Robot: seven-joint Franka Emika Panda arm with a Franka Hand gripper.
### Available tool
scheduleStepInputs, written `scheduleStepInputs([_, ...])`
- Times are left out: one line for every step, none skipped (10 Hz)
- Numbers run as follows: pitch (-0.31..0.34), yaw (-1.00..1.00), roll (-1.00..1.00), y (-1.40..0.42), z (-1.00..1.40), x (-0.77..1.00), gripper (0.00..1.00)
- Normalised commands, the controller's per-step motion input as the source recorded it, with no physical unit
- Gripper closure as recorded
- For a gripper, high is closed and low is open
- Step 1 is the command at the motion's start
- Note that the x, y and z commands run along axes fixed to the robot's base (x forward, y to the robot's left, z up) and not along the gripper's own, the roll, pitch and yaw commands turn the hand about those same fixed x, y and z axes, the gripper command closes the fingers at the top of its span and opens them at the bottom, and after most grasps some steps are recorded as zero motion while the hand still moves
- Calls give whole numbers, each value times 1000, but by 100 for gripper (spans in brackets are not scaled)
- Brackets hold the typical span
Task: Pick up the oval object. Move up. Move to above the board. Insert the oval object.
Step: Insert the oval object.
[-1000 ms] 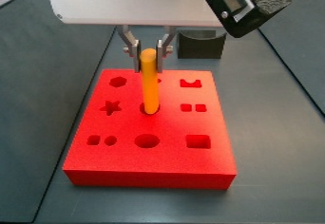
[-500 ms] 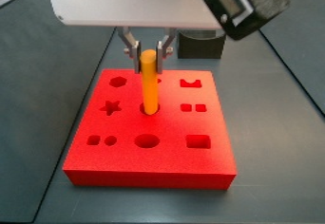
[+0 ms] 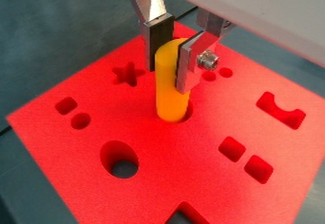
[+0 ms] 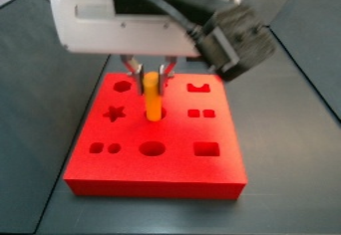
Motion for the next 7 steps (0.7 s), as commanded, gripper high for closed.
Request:
scheduleStepInputs([-66,0,167,-63,-1000,-320,100])
scheduleStepInputs([-49,0,141,-63,-1000,-246,100])
scheduleStepInputs([-40,0,121,-63,-1000,-189,100])
scheduleStepInputs([-20,0,90,0,-1000,0,100])
scheduleStepInputs([-243,0,116,-54,-711,0,100])
scheduleStepInputs([-169,-49,-126,49,-74,-49,100])
scheduleStepInputs([-53,-49,-14,0,-66,0,100])
